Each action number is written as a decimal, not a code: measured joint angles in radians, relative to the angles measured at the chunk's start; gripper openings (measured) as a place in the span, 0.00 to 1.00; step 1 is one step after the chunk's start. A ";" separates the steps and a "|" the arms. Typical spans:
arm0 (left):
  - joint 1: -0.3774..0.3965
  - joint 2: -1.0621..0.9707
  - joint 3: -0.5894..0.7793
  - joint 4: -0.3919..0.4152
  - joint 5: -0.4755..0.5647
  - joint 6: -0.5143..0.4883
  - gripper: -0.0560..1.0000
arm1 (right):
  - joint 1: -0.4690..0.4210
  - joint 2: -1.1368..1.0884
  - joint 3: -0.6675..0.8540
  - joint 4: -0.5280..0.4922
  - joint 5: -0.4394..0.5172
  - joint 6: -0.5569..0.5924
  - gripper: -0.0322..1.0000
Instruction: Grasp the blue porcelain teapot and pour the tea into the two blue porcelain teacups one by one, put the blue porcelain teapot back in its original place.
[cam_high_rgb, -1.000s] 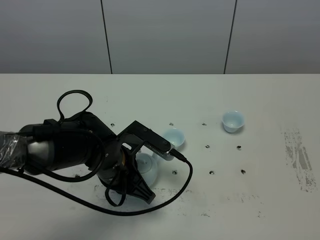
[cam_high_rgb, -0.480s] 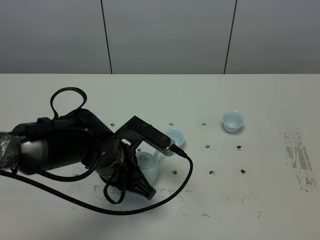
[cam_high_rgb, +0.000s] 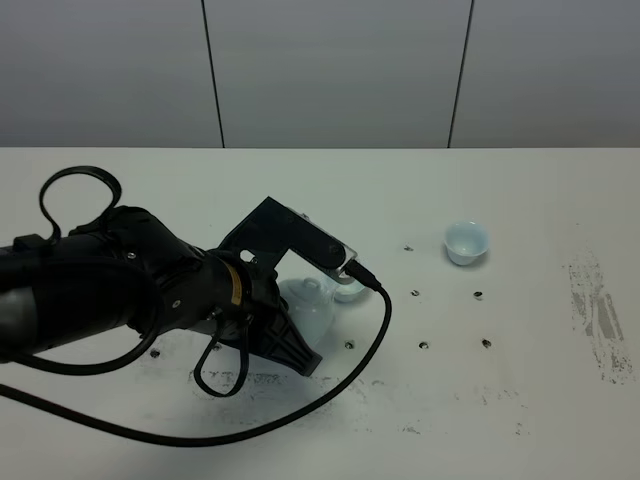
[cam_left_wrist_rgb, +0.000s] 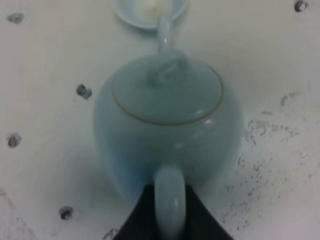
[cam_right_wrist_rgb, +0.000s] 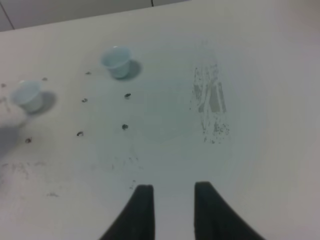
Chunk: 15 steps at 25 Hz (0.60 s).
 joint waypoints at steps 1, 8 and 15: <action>0.000 -0.009 0.000 0.000 -0.010 0.008 0.15 | 0.000 0.000 0.000 0.000 0.000 0.000 0.24; 0.000 -0.017 0.002 0.001 -0.057 0.065 0.15 | 0.000 0.000 0.000 0.000 0.000 0.000 0.24; 0.000 -0.017 0.002 0.001 -0.216 0.136 0.15 | 0.000 0.000 0.000 0.000 0.000 0.000 0.24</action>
